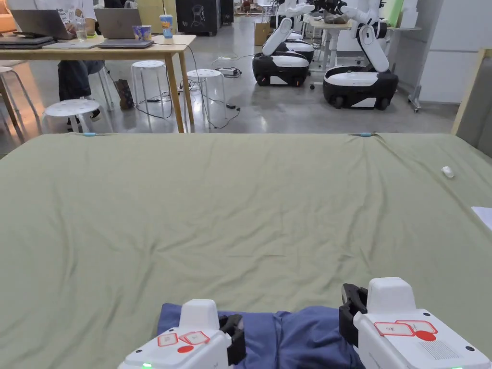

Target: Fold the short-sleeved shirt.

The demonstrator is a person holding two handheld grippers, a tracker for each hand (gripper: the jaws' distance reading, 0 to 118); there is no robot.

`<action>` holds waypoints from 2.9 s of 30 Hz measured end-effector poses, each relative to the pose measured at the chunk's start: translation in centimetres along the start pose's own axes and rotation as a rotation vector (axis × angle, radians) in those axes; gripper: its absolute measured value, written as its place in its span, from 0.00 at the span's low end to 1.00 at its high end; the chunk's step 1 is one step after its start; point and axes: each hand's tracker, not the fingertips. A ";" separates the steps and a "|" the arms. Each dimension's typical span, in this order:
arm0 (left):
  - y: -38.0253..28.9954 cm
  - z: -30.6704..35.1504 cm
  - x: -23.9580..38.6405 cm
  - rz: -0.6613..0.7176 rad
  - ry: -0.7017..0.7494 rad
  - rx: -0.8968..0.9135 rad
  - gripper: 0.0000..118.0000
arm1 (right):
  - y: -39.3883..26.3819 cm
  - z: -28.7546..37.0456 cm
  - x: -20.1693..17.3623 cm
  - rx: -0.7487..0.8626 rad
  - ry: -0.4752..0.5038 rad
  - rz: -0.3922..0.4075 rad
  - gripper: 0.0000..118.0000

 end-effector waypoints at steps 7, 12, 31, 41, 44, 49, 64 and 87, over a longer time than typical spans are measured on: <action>-1.7 2.6 -4.2 0.190 -0.042 0.056 0.00 | 0.0 0.7 -2.0 -0.004 0.023 0.021 0.00; -3.3 4.7 -11.1 0.430 -0.005 0.168 0.27 | 0.3 0.7 -2.9 -0.009 0.021 0.035 0.00; -4.9 -0.5 -13.1 0.743 -0.112 0.103 0.10 | 0.9 0.0 -2.7 -0.011 0.001 0.049 0.00; -0.1 7.0 -14.2 0.246 0.295 0.217 0.10 | 0.7 0.1 -3.6 -0.005 0.022 0.051 0.00; 1.2 6.4 -9.8 0.055 0.305 0.220 0.10 | 0.4 0.3 -3.2 -0.007 0.027 0.043 0.00; 1.9 1.9 -0.8 -0.238 0.242 0.141 0.10 | 0.1 1.5 -2.1 0.000 0.015 0.040 0.00; -1.4 -4.5 10.3 -0.513 0.179 -0.013 0.49 | -1.1 2.0 1.8 -0.011 0.022 -0.003 0.00; -1.7 -4.0 4.4 0.245 -0.235 -0.016 0.00 | -1.8 0.3 2.4 -0.046 0.040 -0.046 0.00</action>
